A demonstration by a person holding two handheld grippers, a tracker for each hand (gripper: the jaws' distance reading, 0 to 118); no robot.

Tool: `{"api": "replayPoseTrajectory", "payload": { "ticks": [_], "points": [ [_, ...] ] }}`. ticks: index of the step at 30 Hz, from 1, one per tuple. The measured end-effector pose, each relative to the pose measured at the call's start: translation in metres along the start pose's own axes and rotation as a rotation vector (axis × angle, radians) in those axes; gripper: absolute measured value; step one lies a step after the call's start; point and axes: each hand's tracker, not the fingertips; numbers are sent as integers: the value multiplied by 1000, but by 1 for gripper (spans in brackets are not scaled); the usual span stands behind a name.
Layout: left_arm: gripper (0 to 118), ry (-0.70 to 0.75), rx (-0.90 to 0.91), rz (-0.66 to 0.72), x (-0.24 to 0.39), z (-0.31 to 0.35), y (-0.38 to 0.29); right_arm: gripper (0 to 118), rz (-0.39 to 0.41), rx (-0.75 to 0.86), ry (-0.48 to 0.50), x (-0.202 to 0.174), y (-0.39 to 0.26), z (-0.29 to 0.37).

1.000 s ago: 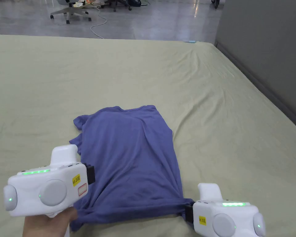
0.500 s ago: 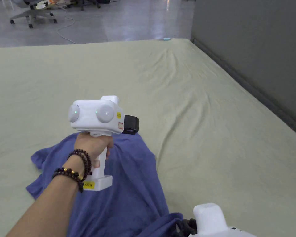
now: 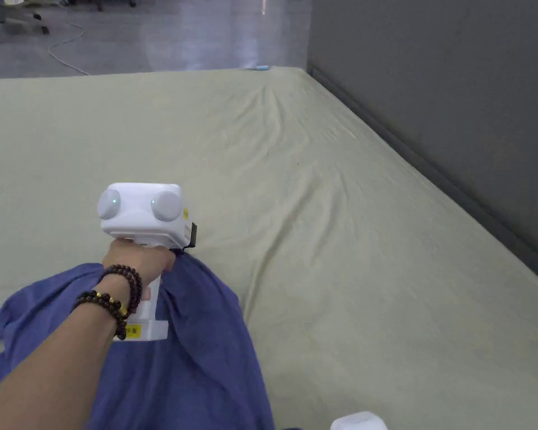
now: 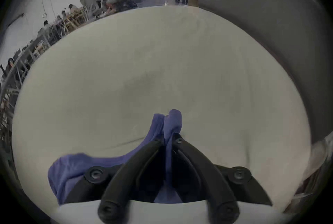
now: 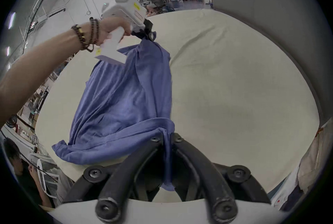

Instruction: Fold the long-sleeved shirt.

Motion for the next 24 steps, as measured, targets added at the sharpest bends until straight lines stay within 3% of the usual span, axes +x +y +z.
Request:
{"api": "replayPoseTrajectory", "payload": {
  "ticks": [4, 8, 10, 15, 19, 24],
  "points": [
    [2, 17, 108, 74, -49, 67, 10, 3, 10, 95, 10, 0, 23, 25],
    [2, -5, 291, 158, -91, 180, 19, 3, 35, 262, 43, 2, 78, 66],
    [2, 36, 403, 182, -104, 252, 19, 3, 36, 350, 86, 5, 118, 87],
    [2, 83, 616, 267, -140, 399, 22, 3, 98, 535, 40, 4, 246, 138],
    [2, 115, 688, 311, -160, 454, 38, 3, 114, 579, 7, -9, 360, 165],
    [2, 141, 740, 354, -171, 489, 51, 3, 31, 652, 60, -19, 455, 206]
  ]
}}
